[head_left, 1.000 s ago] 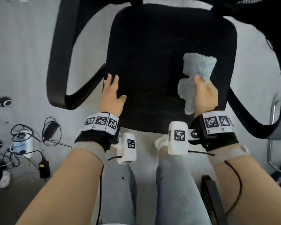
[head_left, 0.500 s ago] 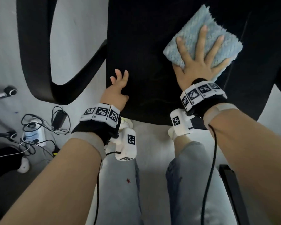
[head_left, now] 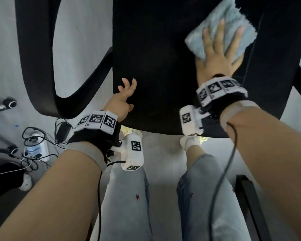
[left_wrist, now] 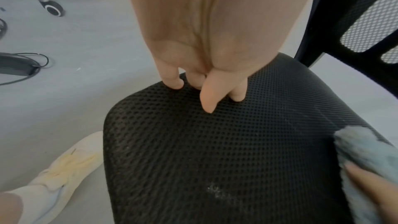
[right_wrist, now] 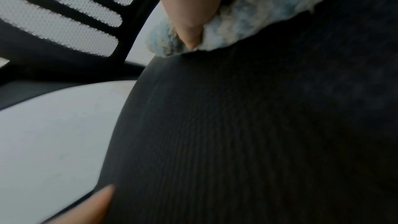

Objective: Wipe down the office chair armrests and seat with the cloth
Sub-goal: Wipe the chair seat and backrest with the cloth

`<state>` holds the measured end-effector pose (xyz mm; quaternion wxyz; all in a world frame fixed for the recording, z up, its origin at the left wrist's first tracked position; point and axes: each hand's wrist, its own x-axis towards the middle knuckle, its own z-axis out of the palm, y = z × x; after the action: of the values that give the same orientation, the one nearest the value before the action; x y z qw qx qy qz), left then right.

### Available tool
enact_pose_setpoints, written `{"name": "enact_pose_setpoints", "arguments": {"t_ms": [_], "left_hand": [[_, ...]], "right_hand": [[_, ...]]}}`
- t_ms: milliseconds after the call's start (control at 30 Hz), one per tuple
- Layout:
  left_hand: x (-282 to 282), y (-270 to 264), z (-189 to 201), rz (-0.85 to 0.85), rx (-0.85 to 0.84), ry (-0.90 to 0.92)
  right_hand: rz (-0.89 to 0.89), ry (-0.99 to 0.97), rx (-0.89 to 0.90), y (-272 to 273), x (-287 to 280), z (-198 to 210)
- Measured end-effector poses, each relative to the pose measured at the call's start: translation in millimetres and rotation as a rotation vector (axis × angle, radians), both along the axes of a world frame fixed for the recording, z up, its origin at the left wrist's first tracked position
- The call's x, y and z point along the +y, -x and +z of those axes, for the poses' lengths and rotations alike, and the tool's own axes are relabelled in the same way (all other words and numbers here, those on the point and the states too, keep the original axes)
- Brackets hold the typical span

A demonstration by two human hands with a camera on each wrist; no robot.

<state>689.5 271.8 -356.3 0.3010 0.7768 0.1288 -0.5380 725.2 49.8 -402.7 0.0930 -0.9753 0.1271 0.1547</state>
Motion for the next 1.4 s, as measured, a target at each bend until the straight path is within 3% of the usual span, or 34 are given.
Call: {"name": "enact_pose_setpoints", "arguments": {"t_ms": [67, 133, 233, 333, 433, 500, 633, 767, 833, 933, 967, 1033, 1133, 1200, 1233, 1300, 1400], "left_hand": [[0.2, 2.8, 0.0, 0.017, -0.019, 0.016], [2.0, 6.4, -0.8, 0.023, -0.027, 0.016], [2.6, 7.7, -2.2, 0.058, -0.031, 0.043], [3.5, 11.6, -5.3, 0.113, -0.015, 0.059], [3.8, 10.1, -7.7, 0.111, -0.016, 0.064], [3.3, 7.3, -9.0, 0.098, 0.012, 0.062], [1.5, 7.0, -9.1, 0.088, 0.019, 0.039], [4.4, 11.3, -6.9, 0.142, 0.026, 0.065], [4.0, 11.0, -7.0, 0.15, 0.04, 0.058], [0.0, 10.8, -6.8, 0.099, 0.044, 0.021], [-0.9, 11.8, -7.0, 0.107, 0.038, 0.014], [-3.9, 14.8, -5.9, 0.205, 0.019, 0.044], [-4.0, 20.0, -6.5, 0.349, -0.017, 0.092], [-3.9, 21.8, -6.6, 0.356, -0.019, 0.101], [-4.3, 22.3, -5.9, 0.356, -0.022, 0.098], [-4.8, 22.9, -5.1, 0.339, -0.024, 0.079], [-6.6, 21.6, -5.0, 0.285, -0.001, 0.053]], "right_hand": [[0.164, 0.031, -0.026, 8.1, 31.9, 2.1], [0.477, -0.046, -0.015, 38.7, 64.4, -3.8], [0.773, -0.076, 0.01, 60.7, 63.2, -6.5], [0.8, -0.089, -0.021, 28.2, 24.7, -8.0], [0.415, -0.134, 0.028, 1.0, -3.8, -1.1], [0.314, -0.079, -0.008, 5.9, 10.8, 7.5], [0.749, -0.039, 0.098, 66.4, 64.1, 10.4], [1.097, 0.018, 0.185, 76.6, 37.6, 11.0], [1.03, -0.009, 0.176, 51.5, 10.5, 11.2], [0.516, -0.036, 0.156, 34.4, -9.3, 14.5], [0.425, -0.029, 0.136, 38.5, -2.0, 18.1], [0.505, -0.006, 0.077, 58.8, 20.7, 21.3], [0.972, -0.173, 0.257, 103.5, 47.3, 18.8], [1.147, -0.29, 0.312, 111.8, 43.3, 22.9], [1.215, -0.23, 0.309, 104.9, 34.8, 23.4], [1.14, -0.118, 0.312, 84.5, 12.1, 19.3], [0.603, -0.095, 0.275, 48.9, -20.4, 22.8]]}}
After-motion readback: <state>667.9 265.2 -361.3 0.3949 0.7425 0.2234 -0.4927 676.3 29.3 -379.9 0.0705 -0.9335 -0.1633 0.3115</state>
